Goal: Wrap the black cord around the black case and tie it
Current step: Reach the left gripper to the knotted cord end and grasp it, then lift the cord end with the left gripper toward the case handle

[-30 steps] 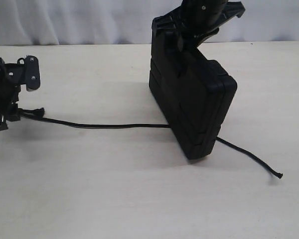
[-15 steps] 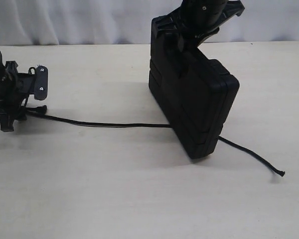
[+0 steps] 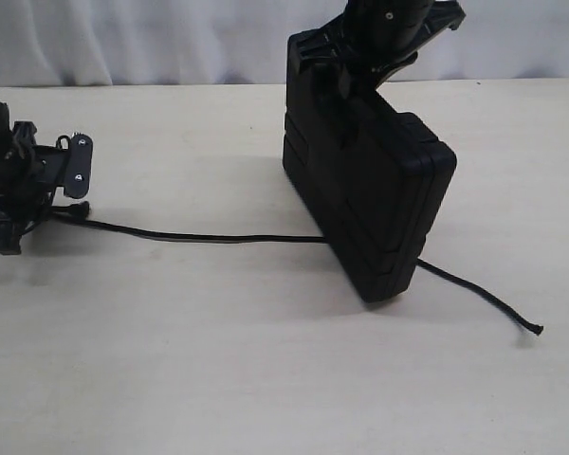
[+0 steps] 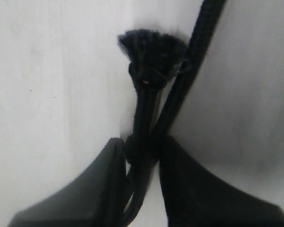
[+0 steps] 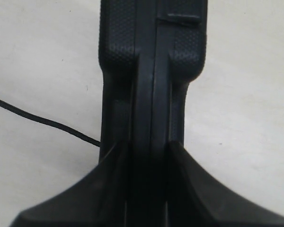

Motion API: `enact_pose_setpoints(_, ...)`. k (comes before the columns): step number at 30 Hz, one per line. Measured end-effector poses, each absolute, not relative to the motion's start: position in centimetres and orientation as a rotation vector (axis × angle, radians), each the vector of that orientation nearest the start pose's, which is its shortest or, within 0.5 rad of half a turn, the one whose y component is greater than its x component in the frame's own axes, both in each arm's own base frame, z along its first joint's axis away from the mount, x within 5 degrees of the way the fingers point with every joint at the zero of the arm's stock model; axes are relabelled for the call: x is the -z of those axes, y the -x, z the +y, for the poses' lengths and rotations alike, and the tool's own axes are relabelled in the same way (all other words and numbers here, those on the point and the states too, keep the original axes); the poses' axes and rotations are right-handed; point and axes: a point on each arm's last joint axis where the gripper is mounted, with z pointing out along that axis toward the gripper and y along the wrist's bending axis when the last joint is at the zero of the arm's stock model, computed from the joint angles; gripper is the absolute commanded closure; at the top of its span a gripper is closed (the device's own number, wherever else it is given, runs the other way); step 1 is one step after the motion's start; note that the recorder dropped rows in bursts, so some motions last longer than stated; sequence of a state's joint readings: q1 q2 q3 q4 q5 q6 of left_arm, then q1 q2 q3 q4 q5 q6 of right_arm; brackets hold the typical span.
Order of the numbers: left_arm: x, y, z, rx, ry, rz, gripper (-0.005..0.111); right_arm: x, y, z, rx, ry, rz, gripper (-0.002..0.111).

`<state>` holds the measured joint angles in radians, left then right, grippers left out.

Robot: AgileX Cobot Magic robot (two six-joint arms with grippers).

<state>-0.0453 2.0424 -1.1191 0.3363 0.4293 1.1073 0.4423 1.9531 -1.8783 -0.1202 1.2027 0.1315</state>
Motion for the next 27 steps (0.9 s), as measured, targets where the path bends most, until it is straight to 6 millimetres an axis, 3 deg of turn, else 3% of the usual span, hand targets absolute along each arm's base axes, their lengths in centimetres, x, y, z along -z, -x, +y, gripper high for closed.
enact_pose_setpoints(2, -10.0, -37.5, -0.5, -0.440, -1.910, 2.237, 0.107, -31.2, -38.9, 17.3, 0.010, 0.459, 2.705, 0.104)
enact_pose_setpoints(6, -10.0, -37.5, -1.1, -0.395, -1.844, 2.272, 0.107, -31.2, -38.9, 17.3, 0.012, 0.468, 2.703, 0.104)
enact_pose_setpoints(13, -10.1, -37.1, -6.1, -0.241, -1.767, 2.274, 0.107, -31.2, -38.9, 17.3, 0.013, 0.470, 2.703, 0.104)
enact_pose_setpoints(21, -10.7, -35.4, -11.9, -0.208, -1.952, 2.121, 0.107, -31.2, -38.9, 17.3, 0.013, 0.470, 2.703, 0.104)
enact_pose_setpoints(27, -11.8, -33.6, -16.1, -0.428, -2.435, 1.597, 0.107, -31.1, -38.9, 17.3, 0.010, 0.470, 2.705, 0.104)
